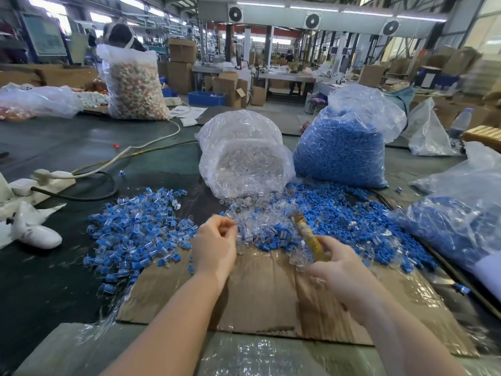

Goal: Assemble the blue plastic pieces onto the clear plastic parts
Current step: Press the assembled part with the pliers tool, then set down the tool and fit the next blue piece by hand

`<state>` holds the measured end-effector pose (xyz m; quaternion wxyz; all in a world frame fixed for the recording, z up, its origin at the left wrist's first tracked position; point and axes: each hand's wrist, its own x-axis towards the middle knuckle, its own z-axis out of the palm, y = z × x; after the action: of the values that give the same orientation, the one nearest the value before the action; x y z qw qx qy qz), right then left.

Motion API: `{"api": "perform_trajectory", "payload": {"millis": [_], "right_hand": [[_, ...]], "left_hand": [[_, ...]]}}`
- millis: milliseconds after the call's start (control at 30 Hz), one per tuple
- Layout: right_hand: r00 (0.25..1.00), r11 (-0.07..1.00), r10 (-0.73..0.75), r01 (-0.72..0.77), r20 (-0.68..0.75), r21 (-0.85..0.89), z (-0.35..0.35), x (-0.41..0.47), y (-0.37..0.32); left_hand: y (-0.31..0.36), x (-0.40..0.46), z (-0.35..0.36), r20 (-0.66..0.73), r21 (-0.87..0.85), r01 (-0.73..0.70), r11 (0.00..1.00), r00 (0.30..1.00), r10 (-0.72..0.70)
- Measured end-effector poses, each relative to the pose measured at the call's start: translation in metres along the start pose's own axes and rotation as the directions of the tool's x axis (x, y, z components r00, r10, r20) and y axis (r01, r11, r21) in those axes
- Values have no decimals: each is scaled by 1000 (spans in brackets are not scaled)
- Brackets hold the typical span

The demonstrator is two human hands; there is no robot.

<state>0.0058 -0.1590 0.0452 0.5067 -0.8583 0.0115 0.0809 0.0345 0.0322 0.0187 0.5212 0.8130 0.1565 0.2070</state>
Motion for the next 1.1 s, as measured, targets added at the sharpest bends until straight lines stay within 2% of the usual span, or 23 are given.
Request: {"api": "perform_trajectory", "payload": {"millis": [67,167,267,367,467,533,667,733,833,967,1100], "right_hand": [[986,985,-62,36,-152,-172,-12,9,11],[946,902,-64,-82,-317,-424,-33,20,32],[930,788,4,-229,-367,-572,-46,28,49],[926,688,24,-290,-378,-666,-54,32,63],[919,629,0,-307,-394,-715,-55,33,69],[915,587,-16,-318,-403,-745,-54,32,69],[920,569,-24,-310,-392,-762,-51,30,63],[908,581,-165,-227,-386,-782,-46,28,58],[892,611,-346,-20,-290,-791,-32,29,50],[931,630,-307,42,-199,-775,-18,35,47],[940,641,-285,42,-187,-767,-15,41,46]], "left_hand": [[-9,6,-11,-54,172,-77,982,995,88],[-27,16,-25,-115,441,-92,893,981,158],[-36,19,-33,-92,578,-55,814,987,131],[-39,16,-30,-58,645,-53,762,991,118],[-35,7,-19,-47,610,-114,784,983,179],[-30,-2,-9,-16,526,-223,821,962,271],[-20,-22,16,162,328,-429,842,903,397],[-15,-31,30,237,239,-466,852,879,414],[-9,-42,46,376,172,-533,829,813,445],[-9,-51,61,521,176,-621,764,717,462],[-14,-50,63,513,190,-609,770,730,451]]}}
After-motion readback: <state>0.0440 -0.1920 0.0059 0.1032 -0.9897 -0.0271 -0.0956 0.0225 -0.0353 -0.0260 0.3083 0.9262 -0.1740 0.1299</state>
